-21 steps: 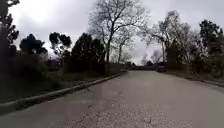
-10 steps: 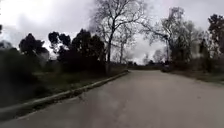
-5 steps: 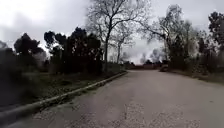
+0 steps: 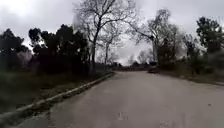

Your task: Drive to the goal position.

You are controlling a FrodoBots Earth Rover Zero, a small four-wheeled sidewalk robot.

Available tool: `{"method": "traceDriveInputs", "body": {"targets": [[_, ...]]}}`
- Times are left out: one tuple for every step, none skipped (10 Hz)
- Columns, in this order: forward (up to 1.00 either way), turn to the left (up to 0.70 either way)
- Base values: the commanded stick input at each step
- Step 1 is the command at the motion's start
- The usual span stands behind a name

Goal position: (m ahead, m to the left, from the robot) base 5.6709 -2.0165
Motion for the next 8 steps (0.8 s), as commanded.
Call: {"method": "traceDriveInputs", "body": {"targets": [[0.7, -0.27], [0.7, -0.08], [0.7, 0.0], [0.7, 0.0], [0.7, 0.0], [0.7, 0.2], [0.7, 0.27], [0.7, 0.27]]}}
